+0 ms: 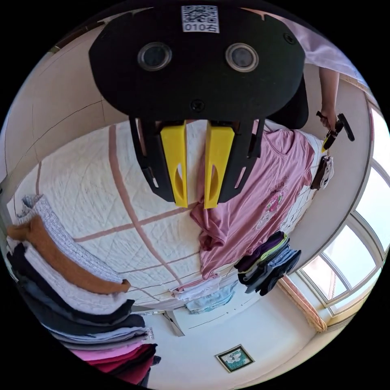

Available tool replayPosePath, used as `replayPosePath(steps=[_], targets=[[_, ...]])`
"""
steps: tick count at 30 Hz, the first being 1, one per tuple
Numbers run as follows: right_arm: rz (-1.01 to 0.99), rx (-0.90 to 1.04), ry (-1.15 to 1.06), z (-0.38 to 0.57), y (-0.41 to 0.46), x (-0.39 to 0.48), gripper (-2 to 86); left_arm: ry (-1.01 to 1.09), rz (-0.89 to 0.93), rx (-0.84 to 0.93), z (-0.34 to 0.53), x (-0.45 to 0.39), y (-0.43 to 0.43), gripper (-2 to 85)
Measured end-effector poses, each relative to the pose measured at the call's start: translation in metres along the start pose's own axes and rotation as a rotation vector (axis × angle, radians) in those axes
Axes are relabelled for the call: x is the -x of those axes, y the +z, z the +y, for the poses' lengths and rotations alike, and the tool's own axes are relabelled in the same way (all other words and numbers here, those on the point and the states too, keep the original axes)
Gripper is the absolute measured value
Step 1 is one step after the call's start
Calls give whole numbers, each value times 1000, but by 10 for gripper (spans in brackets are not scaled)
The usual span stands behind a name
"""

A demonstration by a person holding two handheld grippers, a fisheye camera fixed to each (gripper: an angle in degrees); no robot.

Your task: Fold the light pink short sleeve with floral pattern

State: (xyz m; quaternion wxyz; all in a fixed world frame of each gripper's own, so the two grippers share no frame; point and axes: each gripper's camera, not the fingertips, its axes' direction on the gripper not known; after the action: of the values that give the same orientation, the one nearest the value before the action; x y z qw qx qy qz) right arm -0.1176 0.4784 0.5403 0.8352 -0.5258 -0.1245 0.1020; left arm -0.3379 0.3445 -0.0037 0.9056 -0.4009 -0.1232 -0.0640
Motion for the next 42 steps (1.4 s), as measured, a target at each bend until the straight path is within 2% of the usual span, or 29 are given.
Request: replayPosePath(steps=[2, 4, 8, 10, 13, 15, 17, 19, 23, 26, 30, 35, 37, 39, 42], targets=[[15, 43, -30, -1, 15, 13, 61, 137, -44, 12, 1, -25, -13, 1], [54, 82, -40, 0, 26, 23, 49, 185, -34, -16, 2, -37, -23, 0], [68, -34, 12, 11, 5, 40, 38, 212, 3, -11, 5, -52, -31, -1], [98, -98, -53, 14, -8, 61, 37, 225, 10, -6, 9, -60, -31, -2], [81, -134, -430, 30, -14, 133, 38, 269, 22, 15, 14, -77, -25, -2], [205, -18, -746, 57, 15, 190, 44, 290, 45, 28, 15, -88, -19, -2], [272, 80, -829, 77, 44, 206, 53, 305, 78, 32, 16, -98, -16, -2], [234, 152, -811, 89, 57, 204, 59, 328, 89, 34, 17, -105, -17, -2], [44, 57, -618, 90, 23, 176, 85, 366, 42, 47, 23, -104, -24, -2], [92, -28, -491, 81, 8, 160, 105, 301, 52, 65, 28, -91, -22, -2], [74, 27, -451, 66, 28, 164, 101, 249, 83, 65, 32, -88, -20, -2], [122, 88, -548, 65, 57, 193, 45, 335, 85, 80, 32, -111, -19, -1], [176, 60, -488, 62, 48, 188, 36, 375, 125, 94, 30, -118, -15, -1], [184, 5, -443, 56, 19, 167, 33, 417, 156, 127, 27, -126, -6, 0], [254, 38, -419, 46, -10, 126, 33, 462, 172, 189, 22, -141, 13, 0]])
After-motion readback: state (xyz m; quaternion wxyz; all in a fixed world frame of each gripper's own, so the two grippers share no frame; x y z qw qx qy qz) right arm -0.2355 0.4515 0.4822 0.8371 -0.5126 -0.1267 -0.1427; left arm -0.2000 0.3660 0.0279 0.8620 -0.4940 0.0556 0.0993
